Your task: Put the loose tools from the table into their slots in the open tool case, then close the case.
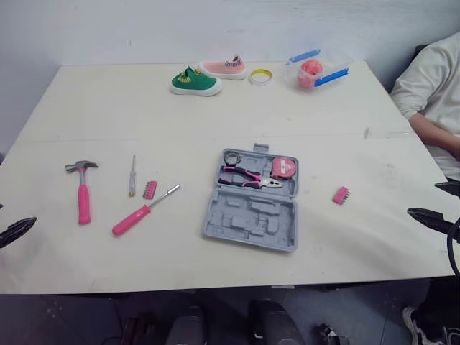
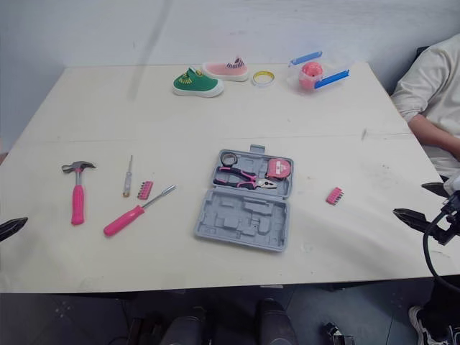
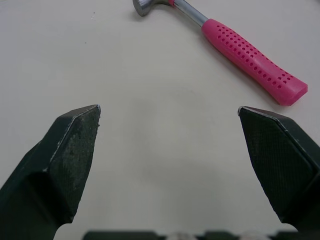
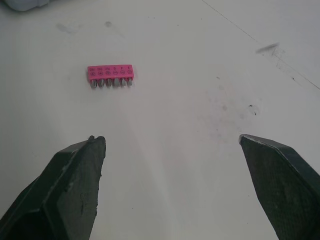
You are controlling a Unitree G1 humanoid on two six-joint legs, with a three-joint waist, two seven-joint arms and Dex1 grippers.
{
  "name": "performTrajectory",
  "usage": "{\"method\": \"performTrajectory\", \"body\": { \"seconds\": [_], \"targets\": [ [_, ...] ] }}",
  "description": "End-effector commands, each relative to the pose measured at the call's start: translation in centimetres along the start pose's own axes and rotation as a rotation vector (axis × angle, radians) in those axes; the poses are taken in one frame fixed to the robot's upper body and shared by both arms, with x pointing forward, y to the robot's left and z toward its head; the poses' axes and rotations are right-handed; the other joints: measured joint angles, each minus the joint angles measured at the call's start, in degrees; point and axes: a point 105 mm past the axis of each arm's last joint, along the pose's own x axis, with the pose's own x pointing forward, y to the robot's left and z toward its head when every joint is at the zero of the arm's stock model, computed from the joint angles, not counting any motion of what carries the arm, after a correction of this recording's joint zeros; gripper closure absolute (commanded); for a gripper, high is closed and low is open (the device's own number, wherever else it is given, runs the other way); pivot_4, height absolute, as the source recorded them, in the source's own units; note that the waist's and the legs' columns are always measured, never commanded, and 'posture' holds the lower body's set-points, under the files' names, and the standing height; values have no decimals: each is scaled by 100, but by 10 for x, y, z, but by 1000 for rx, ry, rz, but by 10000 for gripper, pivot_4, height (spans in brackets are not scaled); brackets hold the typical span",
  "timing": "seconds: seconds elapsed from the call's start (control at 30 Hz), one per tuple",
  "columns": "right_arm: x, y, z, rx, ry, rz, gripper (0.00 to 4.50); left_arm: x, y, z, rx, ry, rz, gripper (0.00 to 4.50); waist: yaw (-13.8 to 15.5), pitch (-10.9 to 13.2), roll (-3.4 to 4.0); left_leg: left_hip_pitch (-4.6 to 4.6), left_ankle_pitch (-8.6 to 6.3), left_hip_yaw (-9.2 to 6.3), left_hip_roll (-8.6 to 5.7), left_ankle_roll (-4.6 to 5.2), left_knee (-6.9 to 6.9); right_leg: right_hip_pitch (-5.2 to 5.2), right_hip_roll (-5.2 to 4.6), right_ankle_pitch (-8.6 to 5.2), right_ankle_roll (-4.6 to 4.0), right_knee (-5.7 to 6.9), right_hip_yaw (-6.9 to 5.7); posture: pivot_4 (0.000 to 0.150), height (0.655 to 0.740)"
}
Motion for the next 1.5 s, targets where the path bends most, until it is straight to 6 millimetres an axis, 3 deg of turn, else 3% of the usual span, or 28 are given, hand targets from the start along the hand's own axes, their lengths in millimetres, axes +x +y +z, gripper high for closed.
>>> {"method": "performTrajectory", "body": {
  "seconds": [0.03, 0.3, 0.47, 0.63, 0.77, 0.87, 0.93, 1.03, 1.17, 1.27, 1.4, 1.5],
  "targets": [
    [-4, -4, 9, -18, -28, -33, 0, 1, 5, 5, 17, -16, 23, 374, 2, 0, 0, 0, 0, 0, 0, 0, 0, 0, 0, 0, 0, 0, 0, 1500, 7400],
    [-2, 3, 2, -10, -20, -47, 0, 14, -12, 11, 57, -15, -73, 374, 6, 0, 0, -1, -1, 1, 0, 2, 9, 2, 1, 1, 2, 4, -1, 1500, 7400],
    [3, 6, 7, -33, -27, -61, 0, 28, -31, 35, 108, -59, -173, 374, 8, 0, -1, 0, -1, 1, 0, 2, 15, 4, 3, 1, 2, 11, -1, 1500, 7400],
    [24, 19, 23, -45, -61, -50, 0, 56, -81, 66, 166, -126, -342, 374, 11, -1, -1, 0, 0, 1, 0, 0, 23, 5, 3, 1, 3, 21, 2, 1500, 7400],
    [51, 39, 37, -43, -82, -9, 0, 96, -141, 76, 262, -64, -436, 374, 19, -1, -1, -2, 2, 1, -2, -1, 37, 5, 11, 3, 5, 53, 5, 1500, 7400],
    [71, 54, 39, -29, -74, 23, 0, 113, -188, 93, 300, -97, -561, 374, 28, -2, -3, -7, 6, 2, -3, -6, 47, 5, 20, 5, 9, 69, 7, 1500, 7400],
    [85, 65, 41, -30, -70, 44, 0, 125, -208, 105, 324, -120, -608, 374, 30, -3, -5, -13, 19, 2, -2, -28, 60, 3, 26, 5, 9, 75, 7, 1500, 7400],
    [99, 76, 43, -23, -62, 73, 8966, 142, -224, 114, 335, -126, -628, 8839, 23, -3, -5, -15, 21, 4, -2, -27, 68, 2, 31, 5, 10, 79, 8, 1500, 7400],
    [118, 88, 40, -34, -31, 92, 29253, 158, -258, 112, 385, -105, -702, 27780, 25, -3, -5, -10, 24, 20, -1, -29, 69, -1, 35, 4, 10, 82, 21, 1500, 7400],
    [129, 100, 37, -44, -22, 115, 44744, 169, -272, 112, 389, -96, -718, 42926, 45, -3, -5, -15, 24, 20, -2, -26, 84, -1, 35, 4, 10, 85, 20, 1500, 7400],
    [144, 105, 45, -24, -55, 103, 44937, 191, -277, 126, 382, -179, -621, 44092, 60, -2, -6, -31, 23, 16, -2, -24, 107, -9, 36, 6, 14, 92, 17, 1500, 7400],
    [152, 111, 47, -22, -59, 117, 44937, 191, -291, 125, 353, -188, -678, 44092, 60, -3, -5, -33, 22, 16, -3, -21, 111, -9, 34, 9, 19, 94, 19, 1500, 7400]
  ]
}}
